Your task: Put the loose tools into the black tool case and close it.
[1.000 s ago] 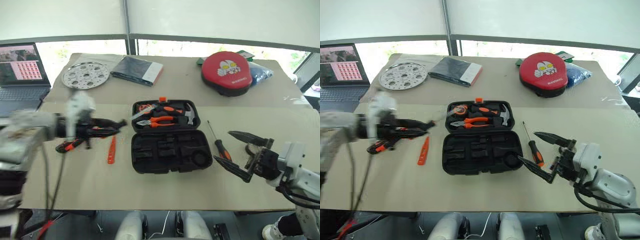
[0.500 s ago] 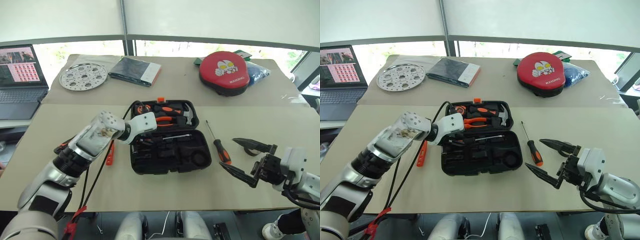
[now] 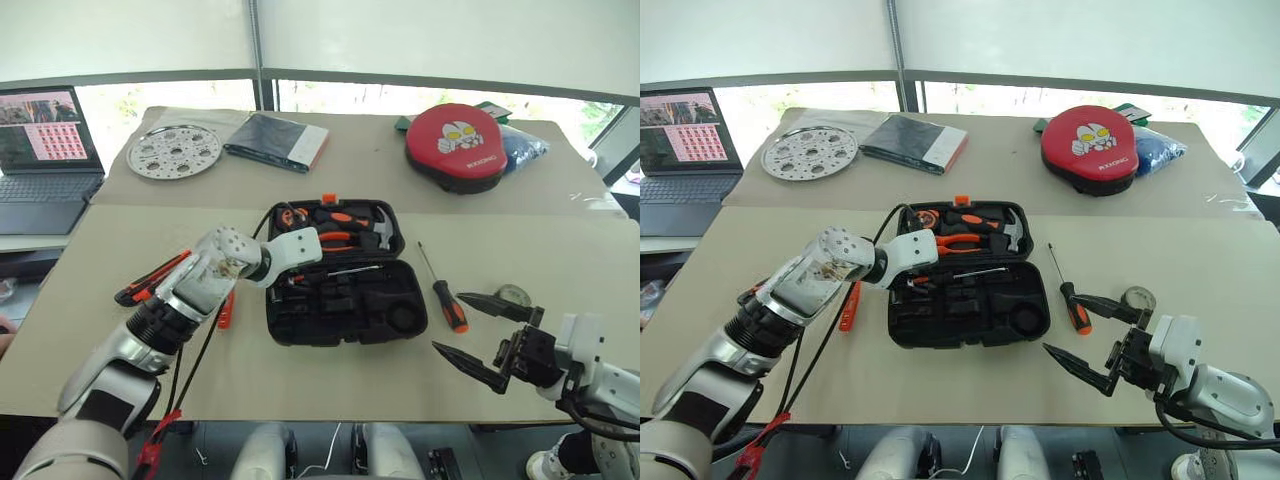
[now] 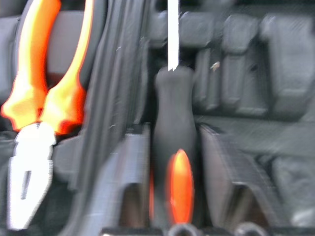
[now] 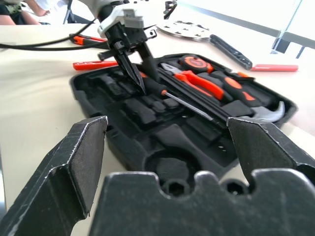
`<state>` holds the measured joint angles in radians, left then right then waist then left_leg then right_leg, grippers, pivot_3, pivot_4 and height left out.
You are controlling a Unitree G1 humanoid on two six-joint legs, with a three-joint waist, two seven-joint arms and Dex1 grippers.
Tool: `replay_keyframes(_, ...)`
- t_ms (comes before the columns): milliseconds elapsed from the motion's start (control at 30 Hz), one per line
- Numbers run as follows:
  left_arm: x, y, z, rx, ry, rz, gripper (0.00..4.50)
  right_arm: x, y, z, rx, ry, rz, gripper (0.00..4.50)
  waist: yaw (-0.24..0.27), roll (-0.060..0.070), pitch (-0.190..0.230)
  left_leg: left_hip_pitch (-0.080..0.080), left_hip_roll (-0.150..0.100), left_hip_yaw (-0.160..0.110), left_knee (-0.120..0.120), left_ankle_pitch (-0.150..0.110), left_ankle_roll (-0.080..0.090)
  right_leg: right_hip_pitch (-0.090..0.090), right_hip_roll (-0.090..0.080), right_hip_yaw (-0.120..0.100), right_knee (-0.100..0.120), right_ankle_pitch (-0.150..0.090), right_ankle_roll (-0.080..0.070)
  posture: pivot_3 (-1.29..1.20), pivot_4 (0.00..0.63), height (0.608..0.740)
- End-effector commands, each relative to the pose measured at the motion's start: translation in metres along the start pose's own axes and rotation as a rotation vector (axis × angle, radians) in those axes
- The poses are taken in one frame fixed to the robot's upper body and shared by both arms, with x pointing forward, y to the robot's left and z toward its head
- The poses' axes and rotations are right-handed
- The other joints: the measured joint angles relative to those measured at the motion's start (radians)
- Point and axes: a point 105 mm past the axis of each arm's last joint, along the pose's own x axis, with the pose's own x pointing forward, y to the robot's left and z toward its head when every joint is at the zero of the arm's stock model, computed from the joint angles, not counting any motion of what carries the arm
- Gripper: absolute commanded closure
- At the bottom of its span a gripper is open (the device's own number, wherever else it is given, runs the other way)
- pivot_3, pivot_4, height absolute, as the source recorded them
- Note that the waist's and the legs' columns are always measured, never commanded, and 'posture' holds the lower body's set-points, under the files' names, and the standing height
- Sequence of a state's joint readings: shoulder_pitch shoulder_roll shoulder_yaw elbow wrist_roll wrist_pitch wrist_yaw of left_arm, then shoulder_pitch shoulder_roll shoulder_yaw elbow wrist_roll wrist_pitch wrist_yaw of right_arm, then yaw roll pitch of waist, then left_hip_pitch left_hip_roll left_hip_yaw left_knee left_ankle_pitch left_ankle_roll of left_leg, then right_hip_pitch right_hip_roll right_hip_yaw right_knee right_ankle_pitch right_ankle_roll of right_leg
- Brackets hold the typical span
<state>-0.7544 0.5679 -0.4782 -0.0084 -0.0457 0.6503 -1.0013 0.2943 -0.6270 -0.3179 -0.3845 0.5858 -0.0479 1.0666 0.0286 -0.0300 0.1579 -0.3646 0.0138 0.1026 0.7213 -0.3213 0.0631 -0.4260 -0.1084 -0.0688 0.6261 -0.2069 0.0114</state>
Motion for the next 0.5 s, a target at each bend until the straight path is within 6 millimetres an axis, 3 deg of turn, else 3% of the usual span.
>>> replay_keyframes(33, -0.025, 0.016, 0.035, 0.001, -0.243, 0.083, 1.48, 0.001, 0.005, 0.008, -0.005, -0.036, 0.015, 0.0, 0.0, 0.0, 0.0, -0.001, 0.0, -0.001, 0.001, 0.0, 0.0, 0.0, 0.0, 0.0, 0.0, 0.0, 0.0, 0.0, 0.15, 0.74)
replay_keyframes(167, -0.032, 0.016, 0.027, -0.06, -0.31, 0.08, 1.48, 0.0, 0.006, 0.006, 0.01, -0.034, 0.008, 0.0, -0.005, 0.001, 0.0, -0.002, 0.0, -0.002, 0.003, 0.0, 0.0, -0.001, 0.0, -0.001, 0.0, 0.0, 0.001, 0.0, 0.15, 0.74)
replay_keyframes(267, -0.029, 0.018, 0.022, -0.177, -0.409, 0.08, 2.18, -0.001, 0.002, 0.006, 0.021, -0.045, -0.025, 0.0, -0.007, 0.001, 0.0, -0.002, 0.0, -0.002, 0.003, 0.0, 0.0, 0.0, 0.0, -0.001, 0.0, 0.0, 0.001, 0.0, 0.15, 0.74)
replay_keyframes(467, -0.007, 0.012, 0.008, -0.223, -0.446, 0.064, 4.41, 0.0, 0.0, 0.006, 0.022, -0.048, -0.04, 0.0, -0.002, 0.001, 0.0, -0.003, 0.0, -0.003, 0.006, -0.001, 0.001, 0.001, -0.001, -0.002, 0.0, 0.001, 0.002, 0.0, 0.15, 0.74)
replay_keyframes(500, -0.004, 0.009, 0.007, -0.222, -0.453, 0.055, 4.46, 0.001, 0.0, 0.006, 0.02, -0.049, -0.043, 0.0, -0.002, 0.001, 0.0, -0.003, -0.001, -0.003, 0.006, -0.001, 0.001, 0.001, -0.001, -0.002, 0.0, 0.001, 0.002, 0.0, 0.15, 0.74)
